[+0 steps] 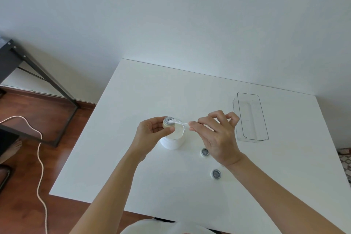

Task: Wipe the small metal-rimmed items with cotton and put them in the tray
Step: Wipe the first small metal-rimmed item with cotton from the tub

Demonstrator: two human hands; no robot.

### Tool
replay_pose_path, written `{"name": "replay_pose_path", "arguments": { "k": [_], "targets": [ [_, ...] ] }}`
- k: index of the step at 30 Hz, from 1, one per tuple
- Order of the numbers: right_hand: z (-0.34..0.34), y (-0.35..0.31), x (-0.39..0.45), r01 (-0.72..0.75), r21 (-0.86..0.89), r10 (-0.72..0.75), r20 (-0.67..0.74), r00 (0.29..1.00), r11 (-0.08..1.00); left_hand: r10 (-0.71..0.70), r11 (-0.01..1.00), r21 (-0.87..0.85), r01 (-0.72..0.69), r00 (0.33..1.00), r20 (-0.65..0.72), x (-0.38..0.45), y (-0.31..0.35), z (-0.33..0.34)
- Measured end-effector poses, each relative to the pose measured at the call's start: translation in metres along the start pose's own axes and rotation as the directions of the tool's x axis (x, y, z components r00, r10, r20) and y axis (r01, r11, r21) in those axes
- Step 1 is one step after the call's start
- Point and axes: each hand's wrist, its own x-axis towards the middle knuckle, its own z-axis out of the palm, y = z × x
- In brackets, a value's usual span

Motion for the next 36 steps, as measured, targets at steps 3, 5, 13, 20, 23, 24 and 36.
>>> {"name": "replay_pose_path", "arguments": {
  "k": [3,5,13,20,23,24,36],
  "targets": [
    [-0.002,0.002,-0.001,-0.026,0.031,0.025,0.014,1.0,0.999,-0.004,1.0,0.008,0.004,1.0,-0.012,0.001,-0.001,-0.001],
    [-0.002,0.002,-0.001,-0.119,0.098,0.115,0.042,0.992,0.988,-0.006,1.0,0.009,0.006,1.0,-0.02,0.002,-0.001,-0.003],
    [0.015,-0.002,-0.004,-0.633,0.12,0.557,0.371,0.743,0.764,-0.025,0.998,0.053,0.03,0.996,-0.091,-0.001,-0.008,-0.009],
    [0.048,-0.014,-0.002,-0.361,-0.133,0.367,0.586,0.723,0.923,-0.071,0.997,0.022,0.074,0.991,-0.116,-0.005,-0.013,-0.016],
    [0.06,-0.018,0.002,-0.246,-0.168,0.295,0.65,0.7,0.955,-0.066,0.998,-0.002,0.066,0.991,-0.116,-0.007,-0.013,-0.018],
    [0.064,-0.019,0.002,-0.229,-0.168,0.28,0.681,0.676,0.959,-0.06,0.998,-0.006,0.06,0.992,-0.114,-0.007,-0.013,-0.018],
    [0.059,-0.017,0.002,-0.732,-0.186,0.559,0.771,0.305,0.655,-0.038,0.997,-0.076,0.029,0.993,-0.114,-0.012,-0.016,-0.022]
  ]
}}
